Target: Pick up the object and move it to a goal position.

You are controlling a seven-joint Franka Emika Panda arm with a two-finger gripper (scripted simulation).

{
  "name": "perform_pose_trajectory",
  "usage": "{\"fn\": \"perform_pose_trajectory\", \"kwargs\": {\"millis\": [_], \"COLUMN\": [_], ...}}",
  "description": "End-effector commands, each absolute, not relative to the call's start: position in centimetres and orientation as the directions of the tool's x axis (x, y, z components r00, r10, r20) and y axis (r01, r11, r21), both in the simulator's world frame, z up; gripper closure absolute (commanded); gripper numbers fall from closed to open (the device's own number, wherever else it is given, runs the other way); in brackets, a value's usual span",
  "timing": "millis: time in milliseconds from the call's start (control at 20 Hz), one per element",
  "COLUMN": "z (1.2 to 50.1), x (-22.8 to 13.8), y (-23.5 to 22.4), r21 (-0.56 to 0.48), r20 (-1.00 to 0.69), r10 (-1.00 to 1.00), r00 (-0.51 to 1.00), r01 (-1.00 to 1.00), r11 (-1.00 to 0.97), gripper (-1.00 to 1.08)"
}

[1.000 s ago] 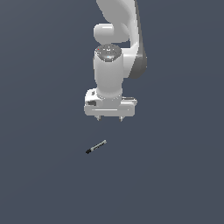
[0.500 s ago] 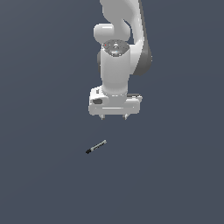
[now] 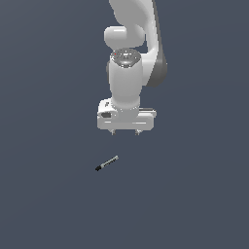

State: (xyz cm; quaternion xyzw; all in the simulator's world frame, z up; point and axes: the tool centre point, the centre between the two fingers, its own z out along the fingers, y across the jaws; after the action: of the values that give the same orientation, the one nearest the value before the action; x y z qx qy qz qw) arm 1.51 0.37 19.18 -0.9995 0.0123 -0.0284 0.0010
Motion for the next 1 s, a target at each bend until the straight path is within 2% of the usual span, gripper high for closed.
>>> {"fn": "perform_pose_trajectory", "kwargs": {"millis": [0,450,950], "z": [18.7,15.8,11.3], "x": [1.8,3.4,5.4], "y": [0.0,-1.9,-5.0], "r21": [-0.006,-0.021,-0.021], "r20": [0.053,0.034,0.009], "r10": [-0.063,-0.291,-0.592], "r00": [0.997,0.956,0.806], "r01": [-0.063,-0.290,-0.591], "r11": [-0.998,-0.957,-0.806], "gripper": [-0.92,-0.92,-0.92]}}
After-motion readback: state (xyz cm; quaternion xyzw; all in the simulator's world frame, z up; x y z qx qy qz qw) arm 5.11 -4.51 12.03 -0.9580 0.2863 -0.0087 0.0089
